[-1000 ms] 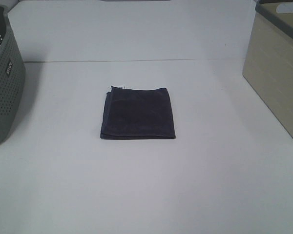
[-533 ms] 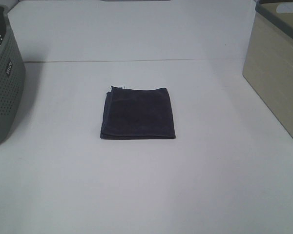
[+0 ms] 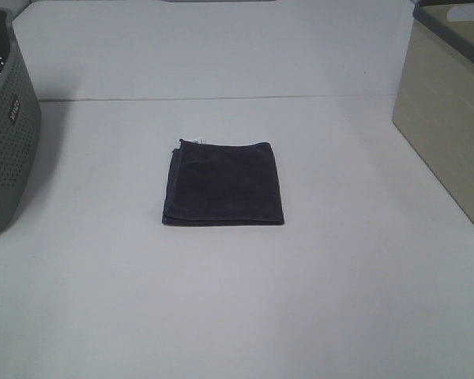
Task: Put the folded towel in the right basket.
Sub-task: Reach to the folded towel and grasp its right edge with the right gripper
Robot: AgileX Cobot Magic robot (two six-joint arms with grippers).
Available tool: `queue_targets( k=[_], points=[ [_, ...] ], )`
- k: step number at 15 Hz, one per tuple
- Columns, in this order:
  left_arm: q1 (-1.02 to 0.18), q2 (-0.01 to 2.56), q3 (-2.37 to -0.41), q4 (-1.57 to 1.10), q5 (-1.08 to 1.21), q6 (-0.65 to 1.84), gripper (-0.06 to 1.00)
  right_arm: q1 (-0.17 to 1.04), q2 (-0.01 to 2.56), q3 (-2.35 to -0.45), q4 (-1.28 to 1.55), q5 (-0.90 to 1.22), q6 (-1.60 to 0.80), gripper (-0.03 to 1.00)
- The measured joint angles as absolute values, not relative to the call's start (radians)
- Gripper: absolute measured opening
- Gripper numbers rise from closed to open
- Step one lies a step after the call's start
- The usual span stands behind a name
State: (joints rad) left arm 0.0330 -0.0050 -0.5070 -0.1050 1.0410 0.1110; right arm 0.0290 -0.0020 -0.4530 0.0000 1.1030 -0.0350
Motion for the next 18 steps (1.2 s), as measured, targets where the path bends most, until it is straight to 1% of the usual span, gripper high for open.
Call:
queue_targets(
  k=[13,15,16,17,18],
  points=[
    [0.033,-0.005,-0.507,-0.105,1.041,0.111,0.99,0.029,-0.003,-0.453,0.000,1.103,-0.035,0.98],
    [0.033,-0.005,-0.507,-0.105,1.041,0.111,0.99,0.029,0.016,-0.483,0.019,1.131,-0.035,0.98],
    [0.033,-0.005,-0.507,-0.105,1.041,0.111,0.99,0.029,0.188,-0.602,0.061,1.205,-0.035,0.98],
    [0.033,-0.005,-0.507,-0.105,1.041,0.111,0.99,0.029,0.250,-0.643,0.072,1.215,-0.035,0.98],
    [0.033,-0.005,-0.507,-0.105,1.041,0.111,0.99,0.029,0.366,-0.724,0.093,1.221,-0.035,0.98]
  ],
)
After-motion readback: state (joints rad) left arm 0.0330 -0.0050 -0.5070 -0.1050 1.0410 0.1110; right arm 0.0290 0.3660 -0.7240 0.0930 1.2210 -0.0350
